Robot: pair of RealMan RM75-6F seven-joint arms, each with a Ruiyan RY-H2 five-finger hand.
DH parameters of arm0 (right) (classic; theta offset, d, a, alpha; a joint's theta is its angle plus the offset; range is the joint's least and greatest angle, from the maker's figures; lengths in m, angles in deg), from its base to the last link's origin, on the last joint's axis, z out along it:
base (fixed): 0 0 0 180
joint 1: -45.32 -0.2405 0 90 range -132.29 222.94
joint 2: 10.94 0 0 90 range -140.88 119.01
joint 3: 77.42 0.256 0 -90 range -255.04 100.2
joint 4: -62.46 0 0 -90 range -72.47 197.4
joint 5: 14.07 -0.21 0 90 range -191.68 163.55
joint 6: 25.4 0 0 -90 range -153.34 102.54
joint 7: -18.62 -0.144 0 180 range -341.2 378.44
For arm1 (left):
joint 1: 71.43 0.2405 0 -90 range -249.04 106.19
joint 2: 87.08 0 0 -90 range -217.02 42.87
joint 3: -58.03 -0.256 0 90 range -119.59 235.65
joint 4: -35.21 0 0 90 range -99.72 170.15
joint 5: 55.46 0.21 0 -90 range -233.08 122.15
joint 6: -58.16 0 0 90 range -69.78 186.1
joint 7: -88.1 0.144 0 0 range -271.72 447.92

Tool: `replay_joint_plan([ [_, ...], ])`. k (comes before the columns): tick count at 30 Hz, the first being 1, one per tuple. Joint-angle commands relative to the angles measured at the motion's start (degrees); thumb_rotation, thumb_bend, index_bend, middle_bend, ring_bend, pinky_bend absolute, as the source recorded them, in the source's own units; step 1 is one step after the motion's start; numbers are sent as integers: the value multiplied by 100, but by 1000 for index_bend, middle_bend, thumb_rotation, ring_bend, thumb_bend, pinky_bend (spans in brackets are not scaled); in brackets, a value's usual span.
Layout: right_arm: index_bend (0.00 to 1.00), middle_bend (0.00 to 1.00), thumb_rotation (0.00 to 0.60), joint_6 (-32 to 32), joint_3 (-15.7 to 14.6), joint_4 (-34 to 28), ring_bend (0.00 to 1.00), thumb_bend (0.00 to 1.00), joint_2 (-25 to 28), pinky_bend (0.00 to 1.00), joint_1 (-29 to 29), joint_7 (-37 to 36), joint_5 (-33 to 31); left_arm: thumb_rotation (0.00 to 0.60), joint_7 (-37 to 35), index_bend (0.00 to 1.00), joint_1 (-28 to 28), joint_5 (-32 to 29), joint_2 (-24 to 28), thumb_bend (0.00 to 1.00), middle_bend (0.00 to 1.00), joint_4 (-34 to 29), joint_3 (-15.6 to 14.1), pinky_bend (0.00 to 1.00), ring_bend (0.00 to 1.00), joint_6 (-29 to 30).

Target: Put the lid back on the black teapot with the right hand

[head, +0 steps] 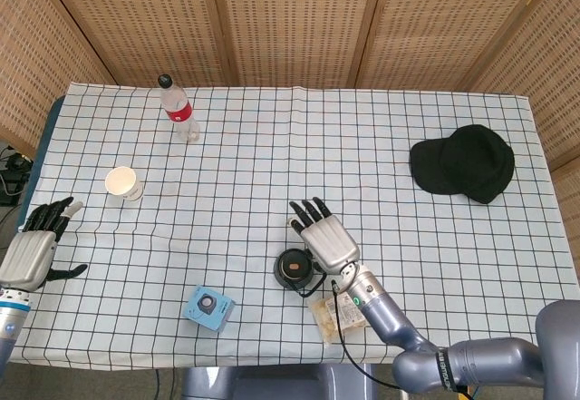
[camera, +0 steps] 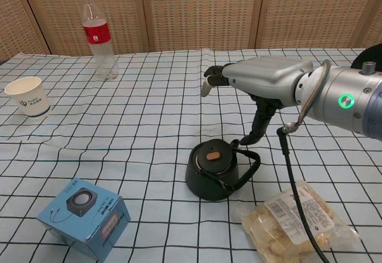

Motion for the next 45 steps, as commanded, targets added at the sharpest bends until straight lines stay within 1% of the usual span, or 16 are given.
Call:
replay_joint_plan([
  [1,207,0,600,65,8,-96,0,324,91,0,30,10,22,600,-8,0,4,9,3,55,0,-4,-2,0,0,12],
  [2,209,0,600,75,3,-114,0,334,112,0,38,11,27,600,-9,0,5,11,4,54,0,-3,-4,0,0,12],
  [4,229,0,600,104,-23,-151,0,456,158,0,59,23,55,600,-13,0,4,15,5,54,0,-1,-7,0,0,8],
  [7,300,10,600,183,-58,-142,0,822,143,0,81,82,96,600,-7,0,-2,22,3,55,0,-2,-13,0,0,-3],
  [9,340,16,600,264,-48,-82,0,964,69,0,89,125,104,600,-1,0,-2,30,2,54,0,-10,-18,0,0,-1],
  [10,356,16,600,283,-38,-55,0,989,45,0,89,136,94,600,-1,0,0,33,3,54,0,-13,-19,0,0,3],
  [16,448,20,600,250,-56,-40,0,1000,0,0,67,267,-87,600,-5,0,-7,17,2,54,0,-1,-19,0,0,-21],
  [21,483,22,600,119,-140,-109,0,1000,-4,0,29,354,-197,600,32,0,-12,6,-7,54,0,-8,-22,0,0,-35],
  [29,485,5,600,111,-296,-96,0,1000,-78,0,29,475,-184,600,95,0,-4,60,-17,54,0,-45,-47,0,0,4],
  [45,467,0,600,78,-323,74,0,1000,-250,0,18,473,-177,600,69,0,3,58,-12,54,0,-45,-39,0,0,25],
])
